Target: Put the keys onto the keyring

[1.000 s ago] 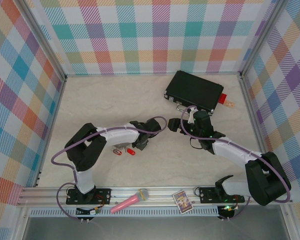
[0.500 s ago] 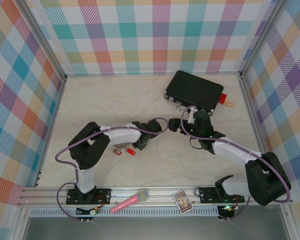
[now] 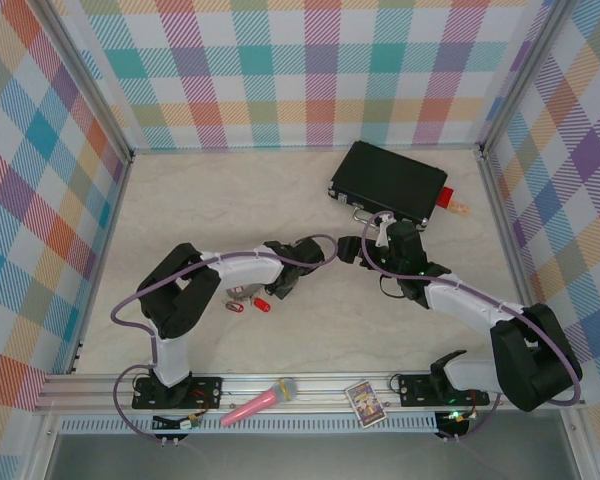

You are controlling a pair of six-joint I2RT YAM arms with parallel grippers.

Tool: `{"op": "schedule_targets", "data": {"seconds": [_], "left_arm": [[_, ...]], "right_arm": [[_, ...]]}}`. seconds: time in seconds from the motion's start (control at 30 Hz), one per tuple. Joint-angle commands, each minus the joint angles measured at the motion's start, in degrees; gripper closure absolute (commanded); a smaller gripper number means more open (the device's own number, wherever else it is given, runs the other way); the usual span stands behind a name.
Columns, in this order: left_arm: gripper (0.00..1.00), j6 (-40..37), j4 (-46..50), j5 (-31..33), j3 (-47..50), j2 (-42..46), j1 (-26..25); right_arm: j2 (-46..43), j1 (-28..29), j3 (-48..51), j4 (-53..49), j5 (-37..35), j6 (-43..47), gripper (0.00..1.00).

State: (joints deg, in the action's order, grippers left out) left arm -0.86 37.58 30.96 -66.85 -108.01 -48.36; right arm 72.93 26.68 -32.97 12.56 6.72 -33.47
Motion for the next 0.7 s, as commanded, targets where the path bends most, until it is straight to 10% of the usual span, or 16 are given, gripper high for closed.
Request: {"op": "schedule_targets", "data": {"seconds": [0.0,0.67], "left_arm": [[0.99,0.72,3.68,-0.23,-2.75,3.35,-0.56],[1.00,0.98,-4.10,-15.45,-10.00,19.77,-0.18]], "right_arm": [[-0.62,0.39,0.23,0.80,0.84,-0.34,0.01],[-2.56,0.39,2.02,4.66,3.12,-0.21,0.01]]}}
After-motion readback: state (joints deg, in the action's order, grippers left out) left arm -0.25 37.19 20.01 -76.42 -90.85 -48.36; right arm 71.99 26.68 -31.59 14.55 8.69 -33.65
